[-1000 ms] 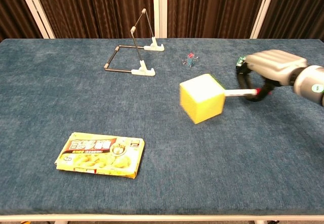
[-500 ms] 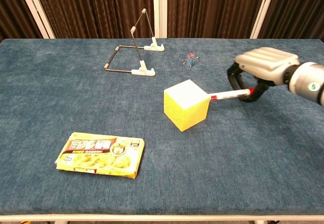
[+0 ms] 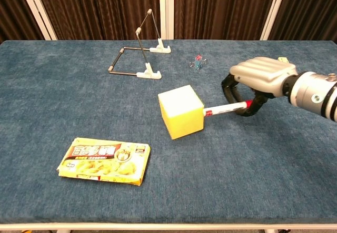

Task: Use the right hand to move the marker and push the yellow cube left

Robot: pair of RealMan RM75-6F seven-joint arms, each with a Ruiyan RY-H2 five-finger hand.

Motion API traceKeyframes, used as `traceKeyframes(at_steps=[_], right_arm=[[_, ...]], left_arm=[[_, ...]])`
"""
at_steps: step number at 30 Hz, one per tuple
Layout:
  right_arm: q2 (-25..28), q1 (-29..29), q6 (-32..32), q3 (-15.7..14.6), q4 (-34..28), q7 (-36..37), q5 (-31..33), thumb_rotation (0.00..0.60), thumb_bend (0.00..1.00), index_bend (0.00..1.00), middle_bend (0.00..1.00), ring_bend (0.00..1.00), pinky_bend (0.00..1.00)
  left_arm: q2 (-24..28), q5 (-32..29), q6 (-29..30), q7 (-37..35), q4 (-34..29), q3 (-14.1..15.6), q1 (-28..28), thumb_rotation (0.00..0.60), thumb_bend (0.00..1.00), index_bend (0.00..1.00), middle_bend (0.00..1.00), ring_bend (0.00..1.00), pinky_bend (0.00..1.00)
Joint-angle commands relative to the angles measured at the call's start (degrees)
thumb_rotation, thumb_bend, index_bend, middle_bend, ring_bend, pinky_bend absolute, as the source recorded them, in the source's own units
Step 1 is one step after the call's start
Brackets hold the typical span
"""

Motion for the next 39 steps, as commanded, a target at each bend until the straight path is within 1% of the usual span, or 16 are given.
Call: traceKeyframes(at_steps=[1, 14, 20, 24, 28, 32, 36, 39], right_arm=[[-1.1, 0.6, 0.1, 0.5, -1.1, -1.4, 1.1, 0.600, 0.48, 0.65, 0.60, 0.25, 0.21], [-7.6, 4.2, 1.4, 3.2, -4.1, -13.3, 10.3, 0.600, 0.48, 0.66, 0.60, 0.26, 0.18], [-11.4, 7.4, 0.9, 4.9, -2.2, -18.0, 15.5, 0.600, 0.48, 0.66, 0.60, 0.26, 0.18], [-13.8, 9.9, 0.5, 6.5, -0.2, -19.7, 18.1, 0.600, 0.48, 0.66, 0.60, 0.26, 0.17], [-15.3, 12.0, -0.1, 7.3, 1.5, -21.1, 20.2, 0.600, 0.48, 0.66, 0.60, 0.26, 0.17], [-13.6, 11.7, 0.8, 6.9, 0.0, -20.2, 20.1, 0.600, 0.48, 0.66, 0.60, 0.26, 0.17], [-8.4, 8.9, 2.8, 4.5, -3.6, -18.8, 18.7, 0.600, 0.48, 0.67, 0.60, 0.26, 0.17], [-4.5, 6.5, 4.0, 2.5, -5.4, -17.5, 18.2, 0.600, 0.48, 0.65, 0.60, 0.26, 0.17]], left_arm=[[0.0, 0.0, 0.1, -0.1, 0.0, 0.0, 0.1, 0.600, 0.03, 0.31, 0.20, 0.16, 0.16], [0.1, 0.2, 0.4, -1.1, 0.7, 0.2, 0.5, 0.600, 0.03, 0.31, 0.20, 0.16, 0.16], [0.0, 0.2, 0.3, -1.1, 0.9, 0.2, 0.5, 0.600, 0.03, 0.31, 0.20, 0.16, 0.16], [0.1, 0.3, 0.3, -0.9, 0.7, 0.2, 0.5, 0.600, 0.03, 0.31, 0.20, 0.16, 0.16], [0.4, 0.3, 0.3, -0.6, 0.3, 0.2, 0.6, 0.600, 0.03, 0.31, 0.20, 0.16, 0.16], [0.6, 0.2, 0.3, -0.5, 0.1, 0.2, 0.7, 0.600, 0.03, 0.31, 0.20, 0.16, 0.16], [0.6, 0.3, 0.2, -0.6, 0.1, 0.2, 0.6, 0.600, 0.03, 0.31, 0.20, 0.16, 0.16], [0.5, 0.6, 0.1, -0.5, 0.0, 0.1, 0.3, 0.600, 0.03, 0.31, 0.20, 0.16, 0.16]])
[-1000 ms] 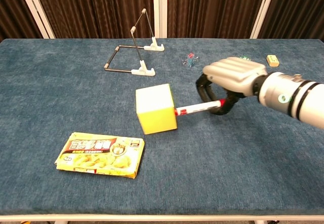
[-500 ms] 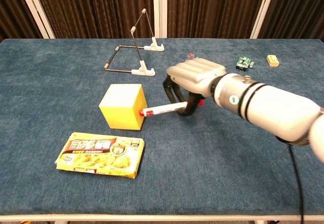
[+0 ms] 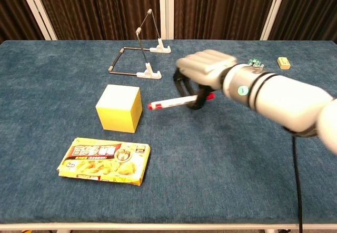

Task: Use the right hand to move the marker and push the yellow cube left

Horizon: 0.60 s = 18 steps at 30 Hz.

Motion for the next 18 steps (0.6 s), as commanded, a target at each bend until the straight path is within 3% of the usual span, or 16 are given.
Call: traceKeyframes(at_steps=[1, 5, 11, 18], right_arm=[[5.1, -3.4, 1.8, -2.9, -2.5, 1.9, -0.8, 0.600, 0.48, 0.64, 0.59, 0.25, 0.17], [7.8, -5.1, 1.1, -4.6, -2.1, 3.3, 0.6, 0.600, 0.48, 0.57, 0.53, 0.23, 0.17], [8.7, -6.4, -0.5, -6.6, -1.0, 4.5, 2.2, 0.600, 0.42, 0.28, 0.37, 0.14, 0.17], [14.0, -9.5, 3.9, -7.4, -6.0, 8.6, -2.3, 0.600, 0.40, 0.19, 0.31, 0.13, 0.18]], left_arm=[[-0.1, 0.2, 0.0, 0.1, 0.0, -0.1, -0.2, 0.600, 0.03, 0.31, 0.20, 0.16, 0.16], [-0.4, 0.6, -0.1, 0.3, -0.2, -0.3, -0.6, 0.600, 0.03, 0.31, 0.20, 0.16, 0.16], [-0.4, 0.8, 0.0, 0.7, -0.6, -0.2, -0.6, 0.600, 0.03, 0.31, 0.20, 0.16, 0.16], [-0.3, 1.0, 0.7, 0.3, -0.6, -0.3, -0.4, 0.600, 0.03, 0.31, 0.20, 0.16, 0.16]])
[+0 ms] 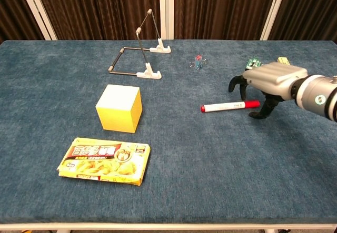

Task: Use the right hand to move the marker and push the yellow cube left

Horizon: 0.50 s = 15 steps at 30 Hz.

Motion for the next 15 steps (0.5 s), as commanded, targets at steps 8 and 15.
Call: traceKeyframes(at_steps=[8, 15], right_arm=[[17.9, -10.9, 13.6, -2.2, -12.4, 13.1, -11.8, 0.600, 0.40, 0.18, 0.23, 0.07, 0.17], [27.3, -22.8, 28.2, -6.8, -17.0, 23.0, -21.6, 0.600, 0.40, 0.12, 0.15, 0.00, 0.09]], left_arm=[[-0.1, -0.7, 0.1, -1.4, 0.7, -0.5, 0.0, 0.600, 0.03, 0.31, 0.20, 0.16, 0.16], [0.1, -0.9, -0.4, -1.8, 0.2, -0.9, -0.4, 0.600, 0.03, 0.31, 0.20, 0.16, 0.16]])
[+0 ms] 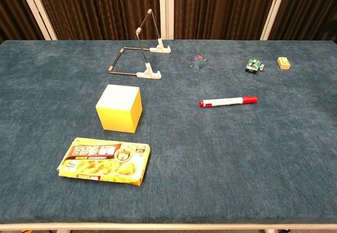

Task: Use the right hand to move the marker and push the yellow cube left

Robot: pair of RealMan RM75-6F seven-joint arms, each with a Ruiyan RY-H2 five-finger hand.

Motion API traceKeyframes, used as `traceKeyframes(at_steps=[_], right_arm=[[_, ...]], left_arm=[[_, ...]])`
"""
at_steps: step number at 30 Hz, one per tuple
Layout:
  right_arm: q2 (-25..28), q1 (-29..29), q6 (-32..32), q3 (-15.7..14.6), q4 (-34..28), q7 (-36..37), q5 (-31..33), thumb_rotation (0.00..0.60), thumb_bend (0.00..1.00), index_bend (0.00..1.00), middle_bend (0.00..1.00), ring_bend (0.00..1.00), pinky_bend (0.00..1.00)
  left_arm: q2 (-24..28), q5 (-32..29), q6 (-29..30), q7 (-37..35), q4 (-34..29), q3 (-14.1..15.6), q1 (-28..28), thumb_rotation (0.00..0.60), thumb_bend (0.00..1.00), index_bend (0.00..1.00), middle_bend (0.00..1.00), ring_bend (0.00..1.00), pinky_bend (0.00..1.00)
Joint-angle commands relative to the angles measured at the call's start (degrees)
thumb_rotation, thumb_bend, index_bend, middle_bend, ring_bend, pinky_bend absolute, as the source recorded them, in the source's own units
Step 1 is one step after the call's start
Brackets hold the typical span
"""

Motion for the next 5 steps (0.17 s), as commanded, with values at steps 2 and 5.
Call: traceKeyframes(at_steps=[2, 5], right_arm=[[4.8, -9.6, 11.5, -3.8, -2.9, 7.7, -8.0, 0.600, 0.40, 0.12, 0.15, 0.00, 0.09], [5.5, -13.6, 16.1, -5.3, -3.1, 9.7, -10.7, 0.600, 0.40, 0.12, 0.15, 0.00, 0.09]], left_arm=[[0.1, 0.0, -0.3, 0.3, -0.4, -0.1, -0.3, 0.600, 0.03, 0.31, 0.20, 0.16, 0.16], [0.2, 0.1, -0.5, 1.0, -0.8, -0.1, -0.5, 0.600, 0.03, 0.31, 0.20, 0.16, 0.16]])
